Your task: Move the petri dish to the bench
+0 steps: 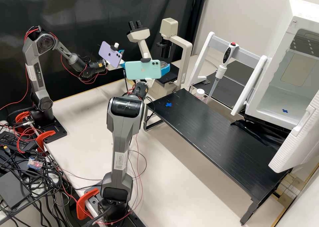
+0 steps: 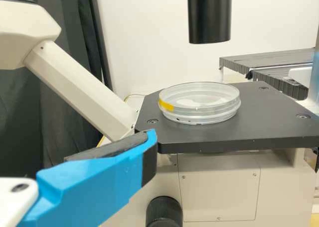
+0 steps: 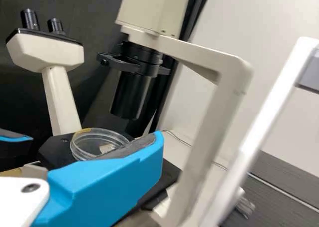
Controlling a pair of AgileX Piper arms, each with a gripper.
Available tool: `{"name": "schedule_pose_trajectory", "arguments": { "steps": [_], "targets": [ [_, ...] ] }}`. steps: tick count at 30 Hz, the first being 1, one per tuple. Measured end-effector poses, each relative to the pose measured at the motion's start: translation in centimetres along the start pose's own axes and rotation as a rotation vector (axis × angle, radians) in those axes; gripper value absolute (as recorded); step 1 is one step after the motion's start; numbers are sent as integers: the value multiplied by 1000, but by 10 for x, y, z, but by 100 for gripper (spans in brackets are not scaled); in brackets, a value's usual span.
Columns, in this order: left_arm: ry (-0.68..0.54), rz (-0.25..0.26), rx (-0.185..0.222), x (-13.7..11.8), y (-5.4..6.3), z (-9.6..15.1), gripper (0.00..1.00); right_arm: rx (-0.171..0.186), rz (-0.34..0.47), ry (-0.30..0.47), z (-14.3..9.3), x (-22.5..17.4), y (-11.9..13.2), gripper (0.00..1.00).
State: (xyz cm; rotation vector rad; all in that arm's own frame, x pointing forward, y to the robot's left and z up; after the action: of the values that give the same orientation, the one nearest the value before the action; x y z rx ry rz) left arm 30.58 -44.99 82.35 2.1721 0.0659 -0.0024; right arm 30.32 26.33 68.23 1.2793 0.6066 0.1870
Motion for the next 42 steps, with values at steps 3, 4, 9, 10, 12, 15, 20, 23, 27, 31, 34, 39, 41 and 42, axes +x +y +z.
{"name": "schedule_pose_trajectory", "arguments": {
  "steps": [3,4,9,10,12,15,20,23,27,31,34,39,41,42],
  "targets": [
    [0,0,0,0,0,0,100,23,-2,-14,-4,21,2,100],
    [0,0,0,0,0,0,100,34,-8,-21,-5,26,2,100],
    [0,0,0,0,0,0,100,75,-35,-43,-7,64,-1,100],
    [0,0,0,0,0,0,100,80,-41,-45,-6,68,-1,100],
    [0,0,0,0,0,0,100,101,-49,-58,-3,82,-2,100],
    [0,0,0,0,0,0,100,134,-55,-76,3,100,-3,100],
    [0,0,0,0,0,0,100,173,-71,-109,15,122,-13,100],
    [0,0,0,0,0,0,100,187,-94,-128,22,131,-20,100],
    [0,0,0,0,0,0,100,215,-119,-150,31,140,-29,100],
    [0,0,0,0,0,0,100,226,-140,-172,40,143,-41,100],
    [0,0,0,0,0,0,100,225,-147,-178,42,143,-45,0],
    [0,0,0,0,0,0,100,220,-131,-185,45,142,-47,0],
    [0,0,0,0,0,0,100,218,-145,-194,48,140,-52,0],
    [0,0,0,0,0,0,100,217,-148,-197,49,139,-53,0]
  ]
}}
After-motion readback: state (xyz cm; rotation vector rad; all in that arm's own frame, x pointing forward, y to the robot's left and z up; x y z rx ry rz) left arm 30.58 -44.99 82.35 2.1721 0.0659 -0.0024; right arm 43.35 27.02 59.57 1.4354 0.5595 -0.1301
